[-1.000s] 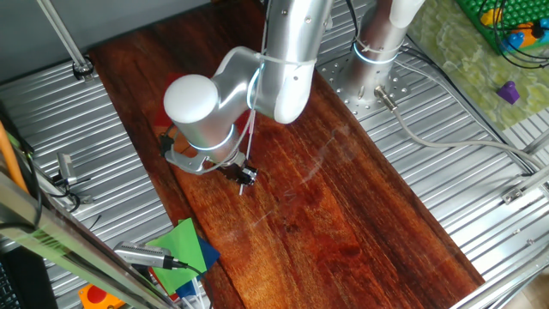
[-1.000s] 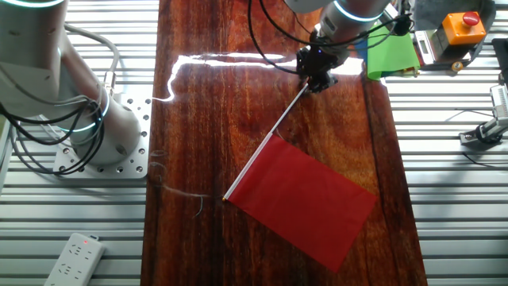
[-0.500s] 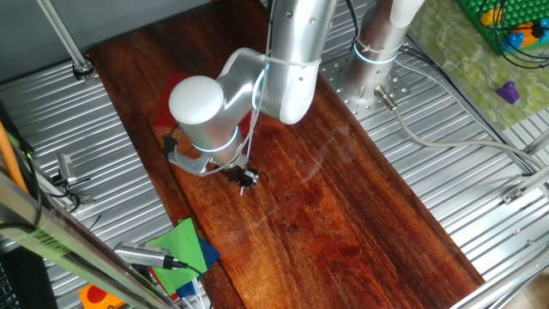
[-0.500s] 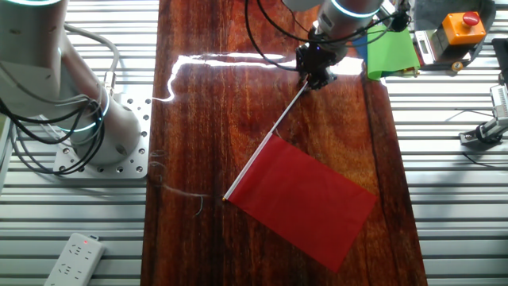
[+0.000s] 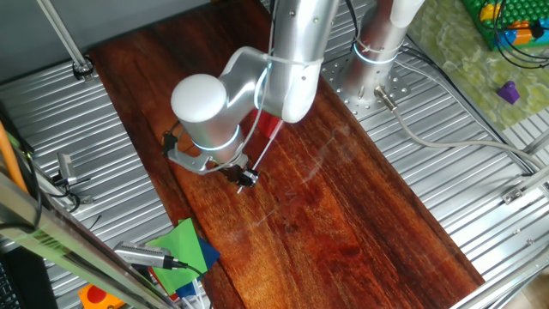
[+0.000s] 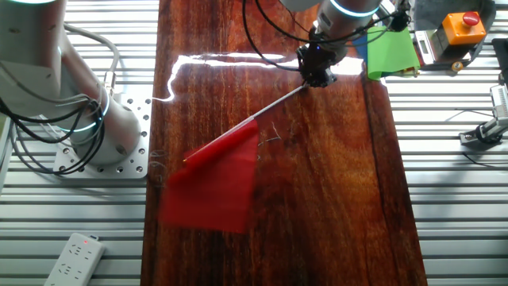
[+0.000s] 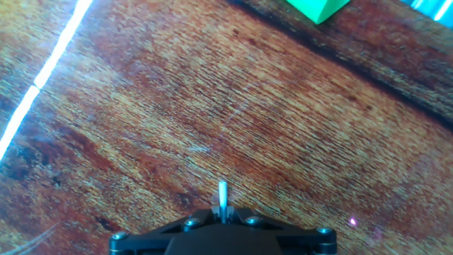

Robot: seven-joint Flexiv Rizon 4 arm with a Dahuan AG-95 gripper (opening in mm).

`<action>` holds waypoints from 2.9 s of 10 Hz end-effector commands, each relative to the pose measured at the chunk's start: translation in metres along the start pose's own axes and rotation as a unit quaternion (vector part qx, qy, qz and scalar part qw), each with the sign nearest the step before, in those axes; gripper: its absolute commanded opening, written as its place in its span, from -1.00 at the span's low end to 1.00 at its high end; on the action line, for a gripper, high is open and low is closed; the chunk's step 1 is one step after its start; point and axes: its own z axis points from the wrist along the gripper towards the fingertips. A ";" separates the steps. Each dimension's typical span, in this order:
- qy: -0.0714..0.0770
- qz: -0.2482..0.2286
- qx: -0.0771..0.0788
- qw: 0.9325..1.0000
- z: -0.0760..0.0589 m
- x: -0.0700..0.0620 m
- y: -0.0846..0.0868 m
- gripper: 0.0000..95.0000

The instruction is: Wave the flag

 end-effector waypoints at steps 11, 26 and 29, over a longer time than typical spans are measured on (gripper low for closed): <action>0.038 0.185 -0.137 0.972 -0.125 -0.035 0.006 -1.00; 0.073 0.003 -0.057 0.996 -0.130 0.013 -0.057 -1.00; 0.068 -0.020 -0.051 0.996 -0.129 0.020 -0.062 -1.00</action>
